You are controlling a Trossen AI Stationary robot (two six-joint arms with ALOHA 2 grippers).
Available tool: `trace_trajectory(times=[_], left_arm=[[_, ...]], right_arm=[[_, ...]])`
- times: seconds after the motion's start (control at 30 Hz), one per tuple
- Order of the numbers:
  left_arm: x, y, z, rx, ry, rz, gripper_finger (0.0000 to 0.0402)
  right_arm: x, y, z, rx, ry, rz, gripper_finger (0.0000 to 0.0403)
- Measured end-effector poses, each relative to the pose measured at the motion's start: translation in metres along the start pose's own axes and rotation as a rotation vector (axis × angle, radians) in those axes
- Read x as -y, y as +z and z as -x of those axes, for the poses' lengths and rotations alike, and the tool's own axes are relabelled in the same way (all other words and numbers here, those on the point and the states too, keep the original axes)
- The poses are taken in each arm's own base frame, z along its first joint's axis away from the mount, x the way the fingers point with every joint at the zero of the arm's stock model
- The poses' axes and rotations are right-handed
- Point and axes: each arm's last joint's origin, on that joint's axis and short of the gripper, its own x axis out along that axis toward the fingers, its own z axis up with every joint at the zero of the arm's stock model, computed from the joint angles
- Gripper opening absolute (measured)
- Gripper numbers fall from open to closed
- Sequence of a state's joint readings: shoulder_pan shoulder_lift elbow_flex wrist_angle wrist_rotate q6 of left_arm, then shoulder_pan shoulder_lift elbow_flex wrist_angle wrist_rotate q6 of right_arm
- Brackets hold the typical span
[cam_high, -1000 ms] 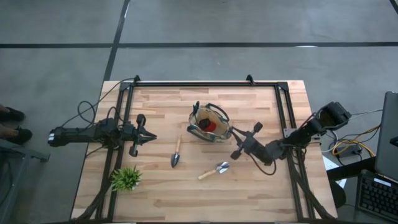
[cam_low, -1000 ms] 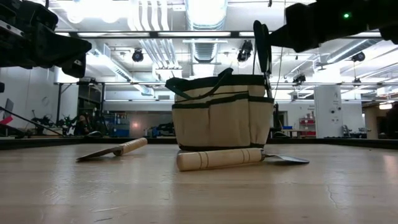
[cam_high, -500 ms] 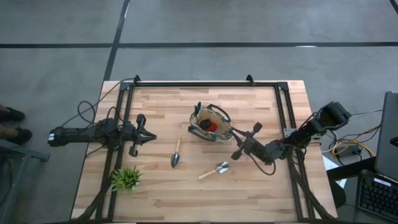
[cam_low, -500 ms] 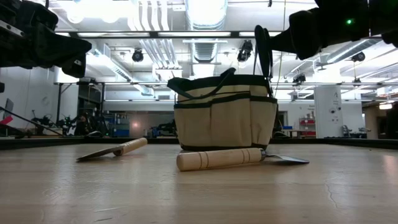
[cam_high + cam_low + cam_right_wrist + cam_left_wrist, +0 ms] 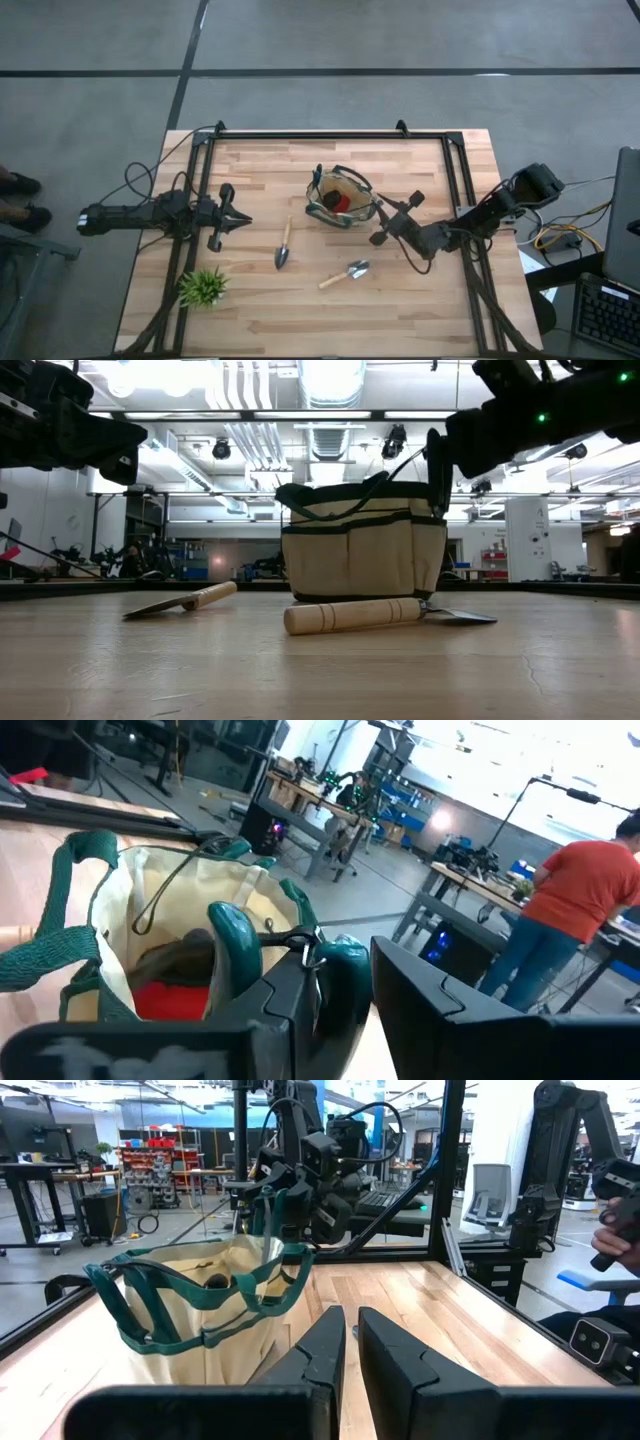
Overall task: Pick & Place Garden tools in Gardening bag
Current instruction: Put the shear scissors into the gardening bag
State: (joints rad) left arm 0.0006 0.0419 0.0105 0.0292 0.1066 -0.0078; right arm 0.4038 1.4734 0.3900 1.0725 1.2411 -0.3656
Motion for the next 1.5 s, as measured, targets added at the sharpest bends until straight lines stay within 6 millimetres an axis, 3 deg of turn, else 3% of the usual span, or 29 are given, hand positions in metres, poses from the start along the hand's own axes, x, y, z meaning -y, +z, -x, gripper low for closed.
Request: trace_trajectory(times=[0.23,0.5,0.67,1.0,1.33,1.5], left_arm=[[0.000,0.000,0.000,0.000,0.000,0.000,0.0037],[0.000,0.000,0.000,0.000,0.000,0.000,0.0037],[0.000,0.000,0.000,0.000,0.000,0.000,0.0037],[0.000,0.000,0.000,0.000,0.000,0.000,0.0037],[0.000,0.000,0.000,0.000,0.000,0.000,0.0037],[0.000,0.000,0.000,0.000,-0.001,0.000,0.0037]], right_arm=[[0.001,-0.003,0.000,0.000,0.010,0.025,0.0091],[0.001,-0.003,0.000,-0.001,0.007,0.218,0.0083],[-0.001,0.004,-0.002,0.000,-0.008,0.302,0.0100],[0.006,0.007,-0.008,-0.077,-0.154,0.254,0.0152],[0.004,0.005,-0.007,-0.077,-0.150,0.225,0.0155],[0.002,0.013,-0.003,-0.059,-0.131,0.211,0.0155]])
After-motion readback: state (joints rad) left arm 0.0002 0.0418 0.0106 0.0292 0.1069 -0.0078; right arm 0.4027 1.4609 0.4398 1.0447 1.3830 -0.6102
